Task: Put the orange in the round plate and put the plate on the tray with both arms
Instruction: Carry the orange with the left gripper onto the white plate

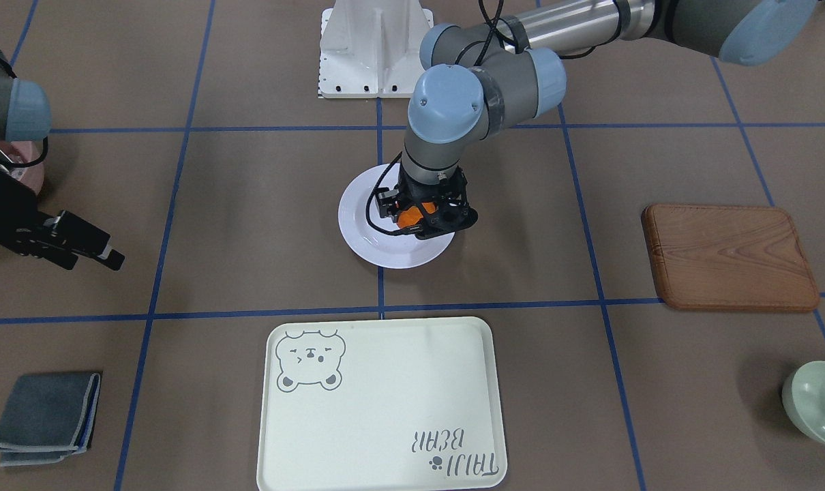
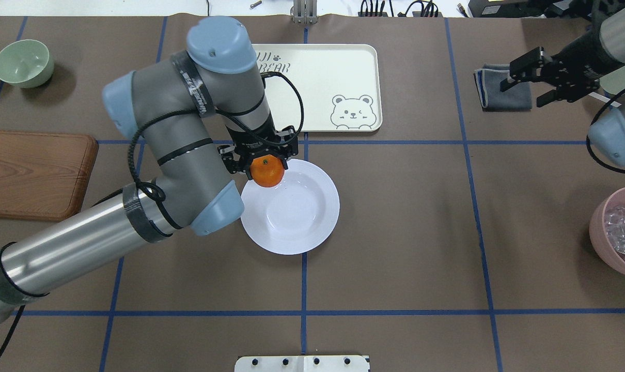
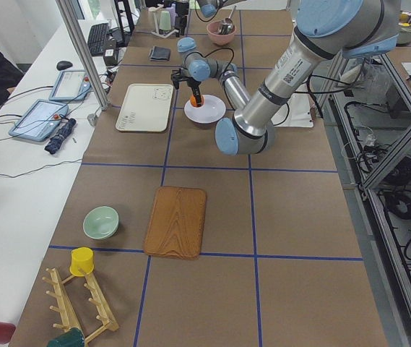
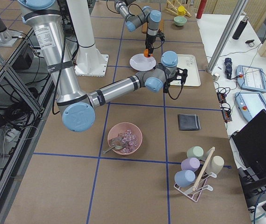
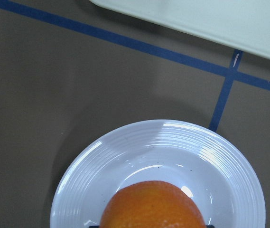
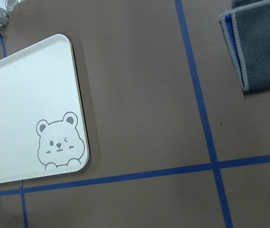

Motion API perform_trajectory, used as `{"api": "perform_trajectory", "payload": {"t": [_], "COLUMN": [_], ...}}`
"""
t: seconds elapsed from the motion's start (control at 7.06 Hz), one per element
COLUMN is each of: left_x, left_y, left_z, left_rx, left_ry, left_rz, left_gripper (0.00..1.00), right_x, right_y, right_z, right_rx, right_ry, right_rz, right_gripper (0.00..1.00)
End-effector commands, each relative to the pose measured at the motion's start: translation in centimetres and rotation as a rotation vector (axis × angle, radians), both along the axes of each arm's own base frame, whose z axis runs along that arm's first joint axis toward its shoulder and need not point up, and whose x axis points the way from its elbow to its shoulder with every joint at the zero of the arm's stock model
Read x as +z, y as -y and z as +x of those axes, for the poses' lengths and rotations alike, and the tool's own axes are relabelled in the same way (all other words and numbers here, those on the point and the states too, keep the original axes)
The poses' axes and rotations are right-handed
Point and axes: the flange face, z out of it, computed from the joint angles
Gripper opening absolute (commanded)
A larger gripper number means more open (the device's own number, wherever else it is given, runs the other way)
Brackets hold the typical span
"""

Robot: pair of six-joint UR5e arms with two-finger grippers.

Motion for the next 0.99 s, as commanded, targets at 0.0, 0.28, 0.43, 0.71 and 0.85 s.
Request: {"api": "perform_trajectory", "payload": {"t": [0.0,0.28,0.43,0.71,0.85], "left_x": [1.7,1.8,2.6,3.3,2.9], "left_y": [-1.9,-2.2,-1.9,-1.8,-2.0], "left_z": [3.3,3.8,4.5,5.1,5.0], "left_rx": [0.030,0.037,0.038,0.044,0.046], "left_ry": [0.008,0.002,-0.005,-0.012,-0.017], "left_rz": [0.002,0.005,0.009,0.017,0.022], "left_gripper": [0.00,0.00,0.00,0.21,0.99], "right_x": [-0.9,-1.5,-1.9,-2.5,-2.8], "right_y": [-0.7,-0.9,-0.8,-0.7,-0.7], "right_z": [-2.3,-3.1,-3.6,-4.1,-4.2], "right_rx": [0.014,0.004,0.008,0.012,0.012], "right_ry": [0.017,0.020,0.020,0.019,0.021], "right_rz": [0.010,0.021,0.026,0.035,0.039], "right_gripper": [1.00,1.00,1.00,1.00,1.00]}}
